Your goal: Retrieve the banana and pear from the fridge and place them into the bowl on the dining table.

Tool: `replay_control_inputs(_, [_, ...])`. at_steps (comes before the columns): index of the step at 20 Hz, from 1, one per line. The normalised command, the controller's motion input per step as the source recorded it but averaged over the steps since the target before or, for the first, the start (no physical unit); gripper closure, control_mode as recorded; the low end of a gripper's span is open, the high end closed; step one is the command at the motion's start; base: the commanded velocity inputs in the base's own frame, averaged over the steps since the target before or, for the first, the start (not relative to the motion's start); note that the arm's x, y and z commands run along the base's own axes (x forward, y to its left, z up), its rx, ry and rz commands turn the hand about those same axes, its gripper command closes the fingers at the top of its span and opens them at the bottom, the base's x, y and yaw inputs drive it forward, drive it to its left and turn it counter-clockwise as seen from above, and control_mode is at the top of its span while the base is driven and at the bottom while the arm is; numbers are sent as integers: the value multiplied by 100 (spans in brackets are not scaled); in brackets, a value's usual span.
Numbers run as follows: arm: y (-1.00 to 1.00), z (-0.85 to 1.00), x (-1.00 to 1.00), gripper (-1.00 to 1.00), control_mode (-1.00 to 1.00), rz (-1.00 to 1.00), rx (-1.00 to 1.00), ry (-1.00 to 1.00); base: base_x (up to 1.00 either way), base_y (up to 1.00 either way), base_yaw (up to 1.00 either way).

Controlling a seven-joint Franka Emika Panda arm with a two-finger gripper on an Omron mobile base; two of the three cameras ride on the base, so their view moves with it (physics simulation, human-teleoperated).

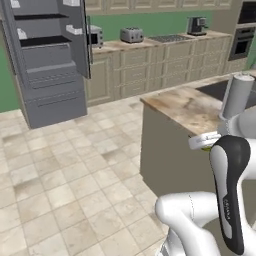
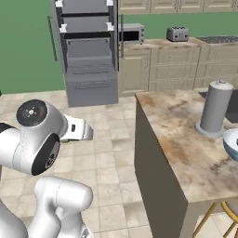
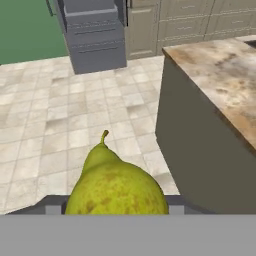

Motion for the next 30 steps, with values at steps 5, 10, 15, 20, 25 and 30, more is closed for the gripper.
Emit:
replay_control_inputs(5, [0, 0, 0, 100, 100, 0, 0, 0, -92, -71, -1])
replay_control_inputs(10, [0, 0, 0, 100, 100, 0, 0, 0, -32, -77, -3])
replay_control_inputs(15, [0, 0, 0, 100, 100, 0, 0, 0, 10, -81, -2])
replay_control_inputs(20, [0, 0, 0, 100, 100, 0, 0, 0, 33, -83, 0])
replay_control_inputs(25, [0, 0, 0, 100, 100, 0, 0, 0, -5, -94, 0])
replay_control_inputs(30, [0, 0, 0, 100, 100, 0, 0, 0, -19, -86, 0])
